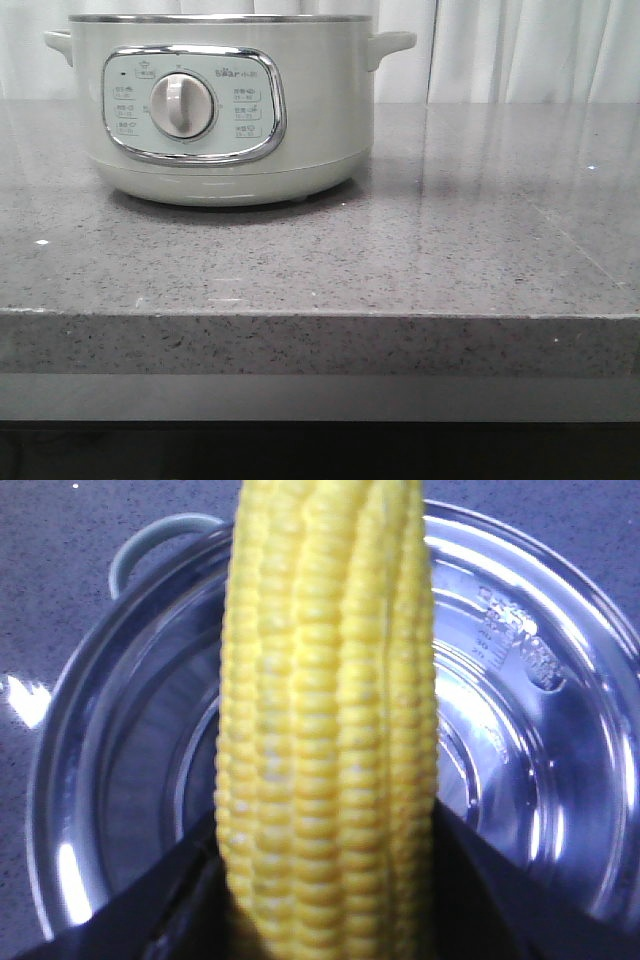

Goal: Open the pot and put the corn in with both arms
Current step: 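Lift the corn cob with the right gripper and carry it over the pot, then lower the corn into the pot and open the right gripper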

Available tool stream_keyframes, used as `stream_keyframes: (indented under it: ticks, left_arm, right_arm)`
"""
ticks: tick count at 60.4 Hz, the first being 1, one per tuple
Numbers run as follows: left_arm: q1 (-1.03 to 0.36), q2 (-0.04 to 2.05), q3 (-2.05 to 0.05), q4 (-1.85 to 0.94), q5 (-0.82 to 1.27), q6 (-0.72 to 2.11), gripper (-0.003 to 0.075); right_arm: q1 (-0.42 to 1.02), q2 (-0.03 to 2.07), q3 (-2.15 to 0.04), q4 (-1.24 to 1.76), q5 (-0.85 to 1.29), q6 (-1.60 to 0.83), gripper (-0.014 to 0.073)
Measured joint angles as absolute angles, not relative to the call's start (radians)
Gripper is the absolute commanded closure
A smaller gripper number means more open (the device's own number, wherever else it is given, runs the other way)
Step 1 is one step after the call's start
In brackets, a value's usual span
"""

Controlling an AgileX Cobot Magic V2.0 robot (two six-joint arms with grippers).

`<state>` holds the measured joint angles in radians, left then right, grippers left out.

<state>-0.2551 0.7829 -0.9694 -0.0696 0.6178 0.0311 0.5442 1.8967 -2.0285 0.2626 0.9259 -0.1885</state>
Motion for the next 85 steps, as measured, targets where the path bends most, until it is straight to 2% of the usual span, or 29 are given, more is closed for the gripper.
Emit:
stream_keyframes:
  ticks: [15, 19, 26, 30, 55, 67, 76, 85]
  left_arm:
    - [-0.255, 0.783, -0.969, -0.07, 0.618, 0.031, 0.0459]
    - [-0.255, 0.783, -0.969, -0.07, 0.618, 0.031, 0.0459]
    - [-0.255, 0.783, -0.969, -0.07, 0.618, 0.031, 0.0459]
    - [-0.255, 0.783, -0.969, -0.07, 0.618, 0.031, 0.0459]
    - [-0.255, 0.783, -0.969, -0.07, 0.617, 0.031, 0.0459]
    - [-0.255, 0.783, -0.969, -0.07, 0.617, 0.031, 0.0459]
    - [-0.255, 0.783, -0.969, -0.07, 0.617, 0.031, 0.0459]
    - [-0.255, 0.783, -0.969, -0.07, 0.617, 0.031, 0.0459]
  right_arm:
    - [0.544, 1.994, -2.074, 0.236, 0.949, -0.189, 0.0309]
    - [0.544, 2.007, -2.075, 0.232, 0.96, -0.189, 0.025]
    - [0.544, 2.012, -2.075, 0.231, 0.973, -0.189, 0.009]
    - [0.544, 2.012, -2.077, 0.231, 0.975, -0.189, 0.0051]
    - [0.544, 2.0, -2.082, 0.231, 0.975, -0.186, 0.0054]
    - [0.544, 1.893, -2.061, 0.23, 0.973, -0.169, 0.0054]
    - [0.544, 1.746, -1.934, 0.23, 0.88, -0.164, 0.0054]
    - [0.544, 1.56, -1.705, 0.23, 0.755, -0.164, 0.0054]
